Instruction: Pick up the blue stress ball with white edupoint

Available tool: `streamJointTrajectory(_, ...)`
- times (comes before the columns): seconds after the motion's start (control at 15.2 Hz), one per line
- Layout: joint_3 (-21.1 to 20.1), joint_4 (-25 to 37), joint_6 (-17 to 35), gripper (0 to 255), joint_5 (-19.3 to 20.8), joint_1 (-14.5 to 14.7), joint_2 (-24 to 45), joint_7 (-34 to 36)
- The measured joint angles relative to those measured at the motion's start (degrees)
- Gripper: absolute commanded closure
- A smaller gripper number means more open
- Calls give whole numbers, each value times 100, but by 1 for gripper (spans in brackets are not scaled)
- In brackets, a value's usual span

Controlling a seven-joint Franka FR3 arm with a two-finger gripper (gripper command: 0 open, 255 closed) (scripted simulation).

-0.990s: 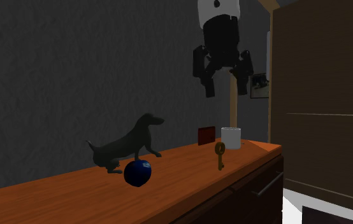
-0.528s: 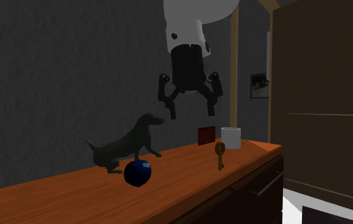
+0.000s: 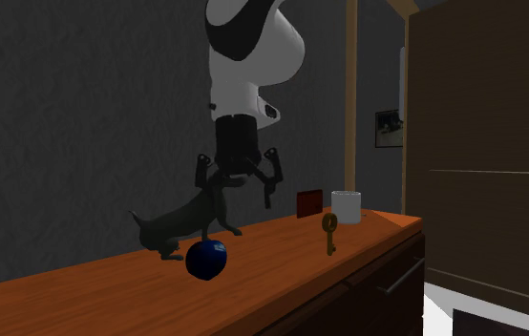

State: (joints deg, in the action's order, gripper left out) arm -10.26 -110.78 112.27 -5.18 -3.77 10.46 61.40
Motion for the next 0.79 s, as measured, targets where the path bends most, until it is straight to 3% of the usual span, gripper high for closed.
streamJointTrajectory(0.46,203,1450,63,0,-175,20,1541,1064)
streamJointTrajectory(0.79,237,1545,326,0,-205,39,1900,1182)
